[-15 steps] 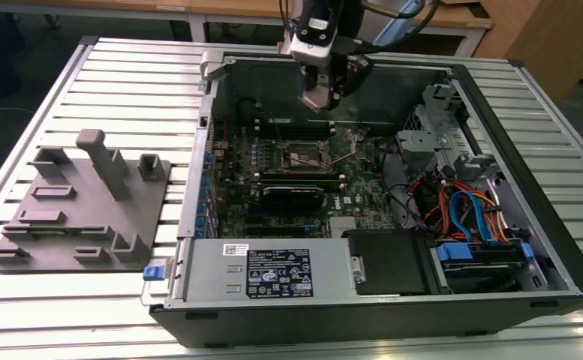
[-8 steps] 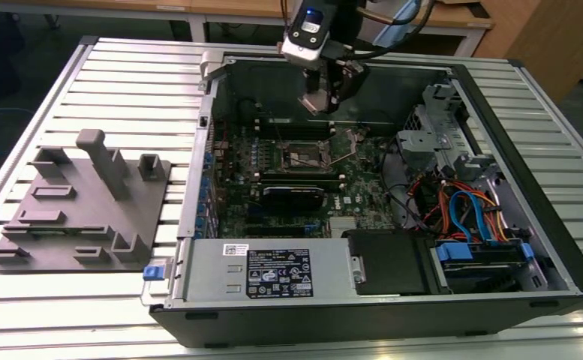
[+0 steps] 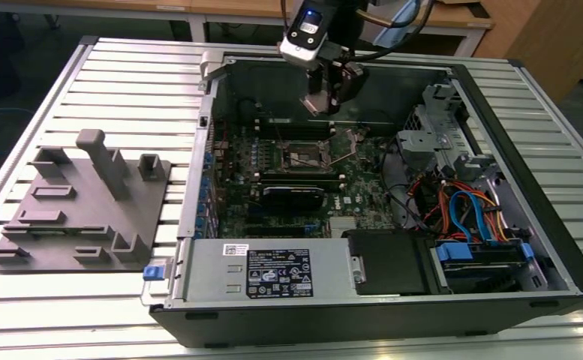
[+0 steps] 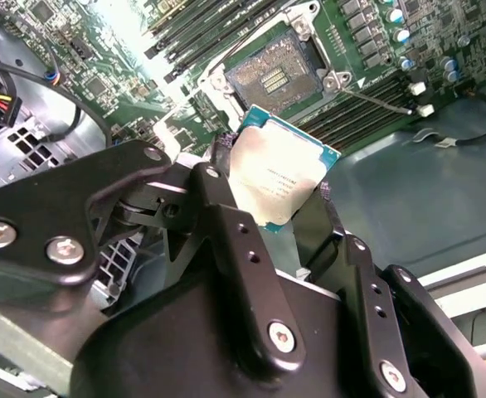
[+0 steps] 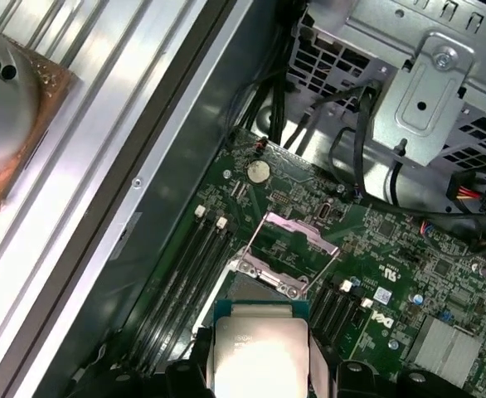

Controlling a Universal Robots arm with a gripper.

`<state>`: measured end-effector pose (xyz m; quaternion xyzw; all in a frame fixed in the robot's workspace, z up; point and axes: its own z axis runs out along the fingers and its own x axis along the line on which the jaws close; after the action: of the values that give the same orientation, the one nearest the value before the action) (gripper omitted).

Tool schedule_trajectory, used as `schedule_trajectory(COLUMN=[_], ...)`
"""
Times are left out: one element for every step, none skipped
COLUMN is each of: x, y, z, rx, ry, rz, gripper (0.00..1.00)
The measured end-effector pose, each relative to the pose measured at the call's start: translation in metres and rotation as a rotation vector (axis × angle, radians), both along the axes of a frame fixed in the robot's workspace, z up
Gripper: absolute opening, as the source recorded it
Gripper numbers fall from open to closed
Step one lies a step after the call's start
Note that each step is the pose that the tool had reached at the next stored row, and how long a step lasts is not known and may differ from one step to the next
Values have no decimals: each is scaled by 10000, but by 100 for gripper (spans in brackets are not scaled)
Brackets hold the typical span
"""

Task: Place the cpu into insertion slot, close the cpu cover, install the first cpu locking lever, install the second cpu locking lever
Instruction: 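Place the cpu into insertion slot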

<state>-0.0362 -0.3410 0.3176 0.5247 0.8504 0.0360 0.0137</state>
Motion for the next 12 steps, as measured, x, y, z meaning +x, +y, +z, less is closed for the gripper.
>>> schedule_trajectory(x=[2,3,3,2,3,2,2,2,2,2,2,2], y=[0,0,1,1,1,1,1,1,1,1,1,1], z=[0,0,-1,-2,-6,-10,-13,-16,-19,-22,-25,-27], rx=[1,1,-1,-3,-2,-2,-1,-1,-1,0,0,2], ry=[42,84,121,140,161,181,201,222,240,260,274,279], rz=[-9,-11,-11,-12,-13,-17,-21,-28,-41,-77,-161,-300], gripper=[54,54,54,54,54,54,54,54,54,54,54,54])
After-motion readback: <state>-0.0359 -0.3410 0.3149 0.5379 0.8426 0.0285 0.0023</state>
